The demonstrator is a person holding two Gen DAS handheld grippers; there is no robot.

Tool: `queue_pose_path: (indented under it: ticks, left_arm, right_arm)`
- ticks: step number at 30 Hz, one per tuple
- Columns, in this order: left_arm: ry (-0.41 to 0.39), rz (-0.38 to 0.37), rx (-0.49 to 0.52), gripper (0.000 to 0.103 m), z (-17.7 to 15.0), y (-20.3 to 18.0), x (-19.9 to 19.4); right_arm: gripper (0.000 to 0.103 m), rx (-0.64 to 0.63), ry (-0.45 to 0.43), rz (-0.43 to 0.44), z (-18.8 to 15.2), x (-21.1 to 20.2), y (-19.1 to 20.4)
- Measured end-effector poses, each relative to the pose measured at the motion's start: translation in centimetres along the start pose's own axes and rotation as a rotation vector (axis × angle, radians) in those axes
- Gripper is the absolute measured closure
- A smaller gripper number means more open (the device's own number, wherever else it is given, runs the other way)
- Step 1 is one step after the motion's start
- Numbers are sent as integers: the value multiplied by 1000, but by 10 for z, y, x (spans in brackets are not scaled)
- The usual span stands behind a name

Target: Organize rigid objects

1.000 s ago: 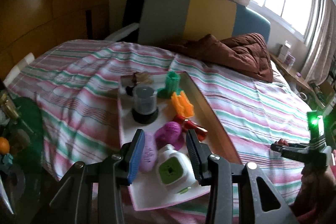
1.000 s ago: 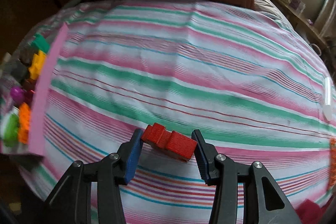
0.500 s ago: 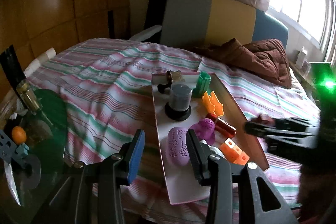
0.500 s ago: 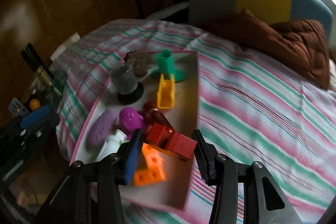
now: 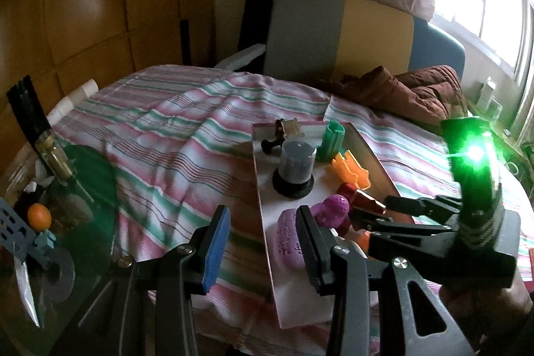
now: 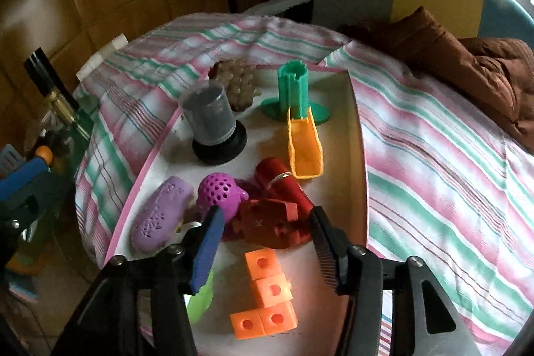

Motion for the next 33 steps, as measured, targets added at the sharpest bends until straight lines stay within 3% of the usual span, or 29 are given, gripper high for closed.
queue_pose_path:
  ticks: [4, 10, 20, 33]
  left_arm:
    - [-10, 14, 17, 62, 0, -2, -4]
    - [-42, 83, 14, 62, -1, -4, -14]
    - [-77, 67, -14, 62, -12, -11, -32]
    - [-74, 44, 14, 64, -18, -18, -38]
  right_arm:
    - [35, 5, -59, -17, 2, -19, 0]
    - [22, 39, -148, -122, -3, -56, -6]
    - [22, 86, -212, -258, -26, -91, -7]
    - [22, 46, -251, -239, -35, -99, 14]
Point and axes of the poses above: each gripper's, at about its wrist camera, not at the fingertips, and x roughly the way its jaws point, y to its left, z to its top, the point moved 2 cm from there along x, roughly the way its jaws point, and after that the axes turned 9 degrees about -y, right-handed, at the moved point
